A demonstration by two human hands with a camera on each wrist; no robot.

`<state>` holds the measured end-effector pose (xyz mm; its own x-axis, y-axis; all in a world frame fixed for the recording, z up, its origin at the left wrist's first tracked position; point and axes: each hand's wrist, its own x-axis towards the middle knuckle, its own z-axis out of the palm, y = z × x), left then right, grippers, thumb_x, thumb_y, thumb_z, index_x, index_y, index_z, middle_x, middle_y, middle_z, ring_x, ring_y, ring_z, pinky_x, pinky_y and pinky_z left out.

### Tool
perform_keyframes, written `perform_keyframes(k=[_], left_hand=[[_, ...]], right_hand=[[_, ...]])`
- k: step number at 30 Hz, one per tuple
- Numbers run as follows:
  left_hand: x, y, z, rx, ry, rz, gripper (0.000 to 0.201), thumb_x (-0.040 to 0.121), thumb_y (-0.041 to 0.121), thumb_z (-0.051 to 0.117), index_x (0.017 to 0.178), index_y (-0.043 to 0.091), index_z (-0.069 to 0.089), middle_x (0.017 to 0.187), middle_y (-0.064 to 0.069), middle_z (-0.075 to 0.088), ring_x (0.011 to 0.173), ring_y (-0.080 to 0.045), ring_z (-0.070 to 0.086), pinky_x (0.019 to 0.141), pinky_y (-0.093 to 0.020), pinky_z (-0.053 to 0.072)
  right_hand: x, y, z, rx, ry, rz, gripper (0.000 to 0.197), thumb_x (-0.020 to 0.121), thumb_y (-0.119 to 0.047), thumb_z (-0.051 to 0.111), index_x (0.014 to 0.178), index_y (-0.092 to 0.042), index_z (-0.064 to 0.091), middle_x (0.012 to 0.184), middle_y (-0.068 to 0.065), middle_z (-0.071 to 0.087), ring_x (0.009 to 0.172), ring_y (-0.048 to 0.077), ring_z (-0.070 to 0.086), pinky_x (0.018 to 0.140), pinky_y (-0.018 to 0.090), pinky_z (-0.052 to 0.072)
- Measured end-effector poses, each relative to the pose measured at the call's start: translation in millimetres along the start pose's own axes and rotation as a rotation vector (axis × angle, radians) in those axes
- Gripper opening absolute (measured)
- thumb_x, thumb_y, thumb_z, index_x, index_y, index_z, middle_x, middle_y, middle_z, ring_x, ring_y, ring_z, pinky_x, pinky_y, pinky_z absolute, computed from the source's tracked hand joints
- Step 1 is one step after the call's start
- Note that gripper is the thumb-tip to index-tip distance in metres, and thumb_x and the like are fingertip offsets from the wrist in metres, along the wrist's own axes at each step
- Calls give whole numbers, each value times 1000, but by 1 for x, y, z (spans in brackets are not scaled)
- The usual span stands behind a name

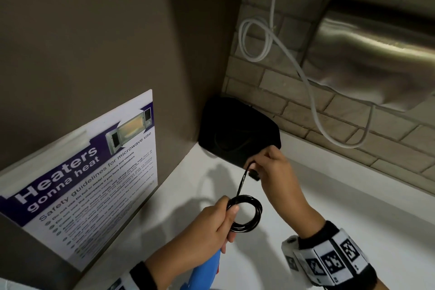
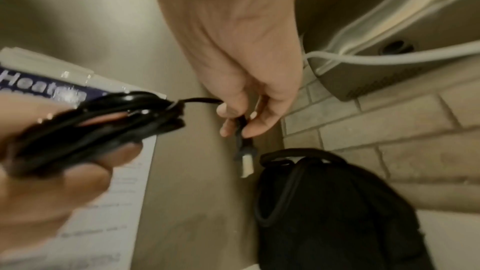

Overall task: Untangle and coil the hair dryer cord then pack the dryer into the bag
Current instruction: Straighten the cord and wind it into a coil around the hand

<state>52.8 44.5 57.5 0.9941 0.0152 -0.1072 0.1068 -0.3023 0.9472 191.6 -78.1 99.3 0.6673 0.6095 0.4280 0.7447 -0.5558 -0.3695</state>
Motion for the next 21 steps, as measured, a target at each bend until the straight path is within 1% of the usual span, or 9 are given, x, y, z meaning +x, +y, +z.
perform_keyframes(k=[2, 5, 8, 11, 12, 14, 16, 18, 21], left_hand=[[0, 1, 1, 12, -3, 4, 34, 98, 45, 30, 91, 14, 42, 66, 3, 56, 53, -14, 54, 65, -43, 55], [-1, 1, 2, -32, 6, 3, 30, 99, 42, 29, 88, 16, 41, 66, 4, 54, 53, -15, 53, 66, -41, 54], [-2, 1, 2, -93, 26, -31, 25, 100, 38, 29, 82, 25, 41, 67, 3, 54, 53, -15, 52, 60, -37, 52], [0, 0, 1, -100, 79, -41, 28, 100, 37, 30, 81, 20, 41, 65, 2, 54, 50, -14, 51, 58, -34, 50], [0, -1, 0, -98, 107, -33, 30, 100, 37, 30, 80, 17, 41, 63, 2, 54, 48, -15, 50, 57, -33, 49], [1, -2, -3, -116, 164, -25, 34, 100, 36, 30, 78, 12, 41, 57, 3, 51, 46, -15, 46, 55, -32, 48], [1, -2, -4, -140, 176, -36, 36, 100, 35, 30, 75, 12, 40, 56, 1, 49, 46, -16, 44, 55, -32, 48], [1, -2, -3, -134, 155, -47, 36, 100, 36, 30, 77, 11, 41, 58, -2, 50, 47, -16, 46, 56, -32, 49], [1, -3, -3, -96, 120, -52, 38, 100, 38, 30, 86, 5, 42, 60, -2, 50, 46, -11, 51, 59, -35, 51]], right_hand=[[6, -9, 3, 271, -128, 145, 21, 93, -2, 54, 89, -10, 73, 88, 5, 59, 69, 13, 62, 65, 18, 53], [6, -17, 6, 561, -312, 338, 19, 95, -11, 55, 90, -14, 73, 82, 5, 68, 69, 12, 65, 75, 28, 58], [0, -18, 7, 597, -358, 375, 11, 91, -22, 63, 86, -13, 68, 77, 9, 73, 69, 17, 69, 75, 32, 56], [-4, -15, 8, 604, -370, 471, 15, 87, -26, 68, 87, -11, 66, 77, 10, 74, 72, 24, 70, 73, 33, 55], [-5, -13, 7, 609, -376, 510, 17, 86, -28, 69, 86, -11, 65, 75, 9, 72, 69, 23, 69, 69, 31, 54], [-4, -12, 6, 640, -397, 581, 18, 86, -28, 69, 82, -11, 62, 69, 5, 68, 61, 13, 64, 59, 22, 50], [-3, -12, 6, 681, -421, 635, 17, 86, -26, 69, 79, -12, 61, 67, 2, 66, 57, 8, 62, 56, 18, 48], [-2, -13, 7, 733, -453, 698, 16, 87, -23, 68, 81, -10, 61, 68, 4, 66, 58, 11, 62, 60, 21, 51], [-2, -16, 8, 830, -499, 796, 14, 86, -20, 69, 86, -7, 62, 72, 8, 66, 61, 15, 62, 65, 24, 52]])
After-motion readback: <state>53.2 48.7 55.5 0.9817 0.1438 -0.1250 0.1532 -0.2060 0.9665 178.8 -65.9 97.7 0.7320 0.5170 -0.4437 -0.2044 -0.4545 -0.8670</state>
